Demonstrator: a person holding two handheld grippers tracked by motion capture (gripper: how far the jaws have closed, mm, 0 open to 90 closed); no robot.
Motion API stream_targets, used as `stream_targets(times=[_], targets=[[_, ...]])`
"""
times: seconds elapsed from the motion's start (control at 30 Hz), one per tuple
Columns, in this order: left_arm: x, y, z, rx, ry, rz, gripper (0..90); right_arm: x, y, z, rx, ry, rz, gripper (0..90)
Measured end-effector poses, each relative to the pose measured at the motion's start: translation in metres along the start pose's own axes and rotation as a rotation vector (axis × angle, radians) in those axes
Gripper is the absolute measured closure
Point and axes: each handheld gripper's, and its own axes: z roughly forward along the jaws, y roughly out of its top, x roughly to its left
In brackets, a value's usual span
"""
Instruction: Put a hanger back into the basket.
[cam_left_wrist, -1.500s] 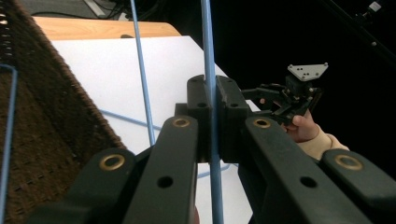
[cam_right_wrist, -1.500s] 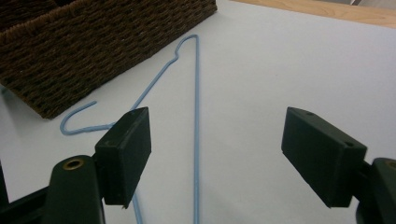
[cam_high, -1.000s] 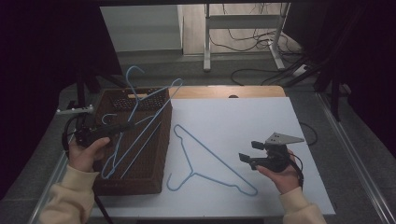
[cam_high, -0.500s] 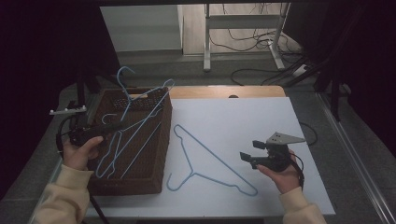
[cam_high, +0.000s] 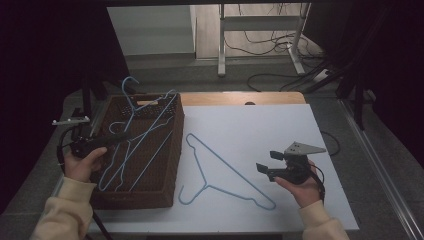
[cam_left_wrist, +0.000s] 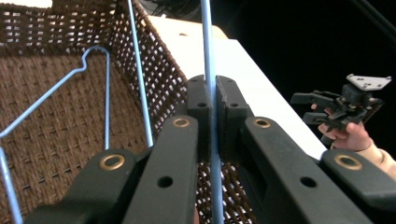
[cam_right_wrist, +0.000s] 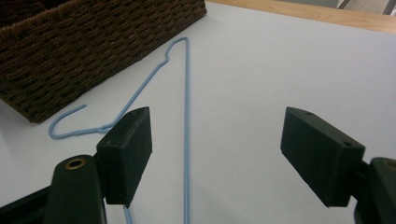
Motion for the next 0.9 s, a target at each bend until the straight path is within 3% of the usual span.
stream_targets(times=[0.57,0.67,0.9], targets=[[0.017,-0.012,0.019,0.065,0.032,-0.027,85.2,0.0,0.0,0.0,0.001,-0.001,-0.002,24.9],[0.02,-0.012,0.021,0.063,0.021,-0.043,85.2,0.0,0.0,0.0,0.002,-0.001,-0.003,24.9],[0.022,-0.01,0.028,0.074,0.037,-0.032,85.4,0.0,0.0,0.001,0.007,-0.001,-0.006,24.9]])
